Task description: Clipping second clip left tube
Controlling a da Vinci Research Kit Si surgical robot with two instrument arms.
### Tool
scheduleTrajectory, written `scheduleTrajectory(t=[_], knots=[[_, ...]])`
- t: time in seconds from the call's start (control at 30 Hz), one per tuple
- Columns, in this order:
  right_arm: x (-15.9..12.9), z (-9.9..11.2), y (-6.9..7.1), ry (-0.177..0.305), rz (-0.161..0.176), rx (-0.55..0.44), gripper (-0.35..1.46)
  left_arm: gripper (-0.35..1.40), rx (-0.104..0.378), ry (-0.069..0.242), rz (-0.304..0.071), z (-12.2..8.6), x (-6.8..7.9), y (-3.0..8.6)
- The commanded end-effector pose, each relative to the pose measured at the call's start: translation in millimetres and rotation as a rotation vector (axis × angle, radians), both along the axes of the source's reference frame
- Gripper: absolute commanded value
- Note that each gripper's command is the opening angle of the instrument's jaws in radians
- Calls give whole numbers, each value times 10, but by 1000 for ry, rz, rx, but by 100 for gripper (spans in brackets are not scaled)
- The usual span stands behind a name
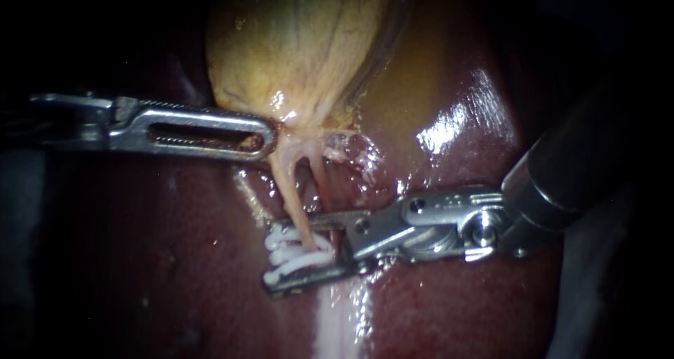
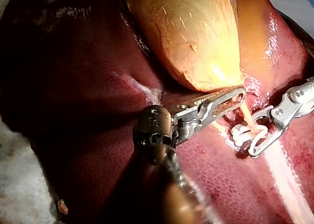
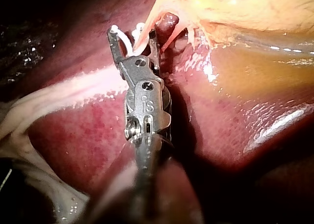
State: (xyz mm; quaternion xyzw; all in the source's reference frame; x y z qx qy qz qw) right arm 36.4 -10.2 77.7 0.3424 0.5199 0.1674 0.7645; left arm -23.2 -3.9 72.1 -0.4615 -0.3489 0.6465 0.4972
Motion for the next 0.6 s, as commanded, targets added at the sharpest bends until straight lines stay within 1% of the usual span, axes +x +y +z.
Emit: scheduleTrajectory(t=[0.03,0.33,0.5,0.6], knots=[[0,0,-1,3,2,0,43,-35,0,0,0,0,0,0],[1,7,-1,-3,7,13,40,-35,0,0,0,0,-1,0],[1,13,-3,-7,9,21,35,-35,-1,2,-3,1,-2,0],[0,14,-4,-6,10,33,29,-35,-1,3,-3,1,-2,-1]])
